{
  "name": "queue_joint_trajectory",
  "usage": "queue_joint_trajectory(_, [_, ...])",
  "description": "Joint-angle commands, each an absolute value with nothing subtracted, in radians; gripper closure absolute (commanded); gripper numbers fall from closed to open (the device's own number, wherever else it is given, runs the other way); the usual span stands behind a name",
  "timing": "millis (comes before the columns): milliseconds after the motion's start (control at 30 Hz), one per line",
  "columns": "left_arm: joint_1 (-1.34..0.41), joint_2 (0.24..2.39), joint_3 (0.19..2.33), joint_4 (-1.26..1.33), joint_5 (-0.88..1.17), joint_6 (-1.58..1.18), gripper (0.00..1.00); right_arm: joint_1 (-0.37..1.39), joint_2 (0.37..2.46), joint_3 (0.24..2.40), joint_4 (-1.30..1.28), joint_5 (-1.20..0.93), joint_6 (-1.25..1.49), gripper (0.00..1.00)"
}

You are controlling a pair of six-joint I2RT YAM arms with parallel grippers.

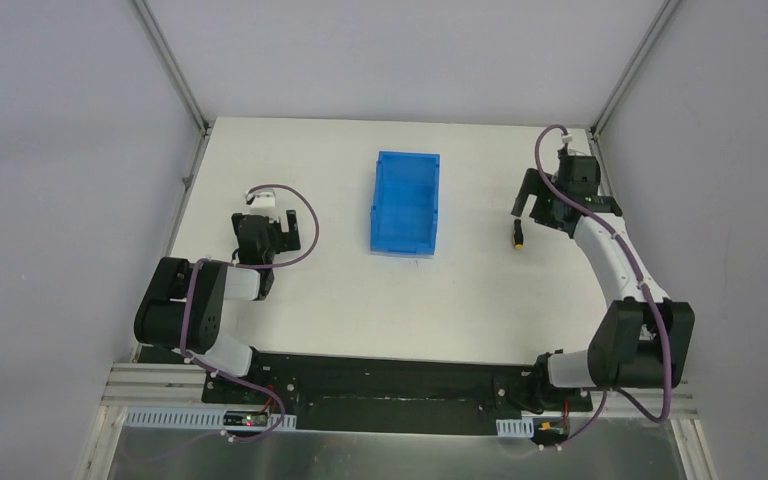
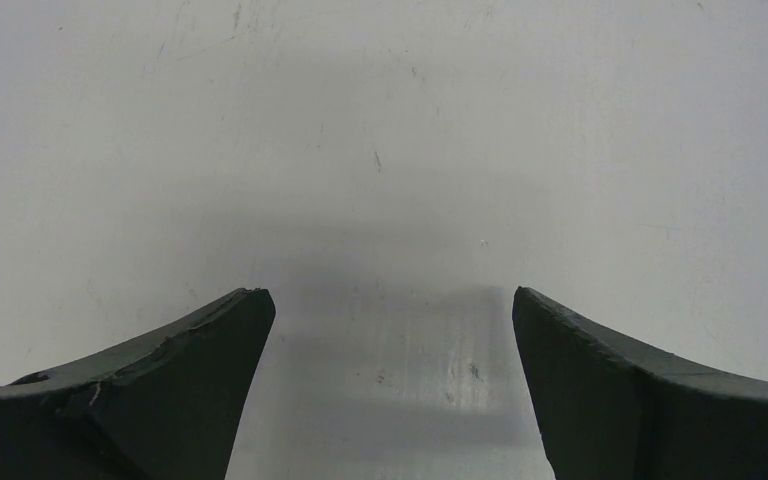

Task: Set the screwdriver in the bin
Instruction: Pick up the screwdriver from the center of the board.

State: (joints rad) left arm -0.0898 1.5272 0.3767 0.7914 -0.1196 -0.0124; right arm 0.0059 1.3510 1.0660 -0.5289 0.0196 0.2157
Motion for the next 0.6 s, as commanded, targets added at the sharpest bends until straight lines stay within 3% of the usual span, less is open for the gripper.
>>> queue_joint_trajectory(0, [-0.080,1.505,0.376,0.816,-0.100,-0.018,0.01,0.013,1.409,1.146,-0.613,0.077,0.202,0.02])
queue_joint_trajectory(567, [-0.080,1.505,0.376,0.816,-0.100,-0.018,0.01,0.078,1.663,1.226,-0.610,0.157,0.186,0.02])
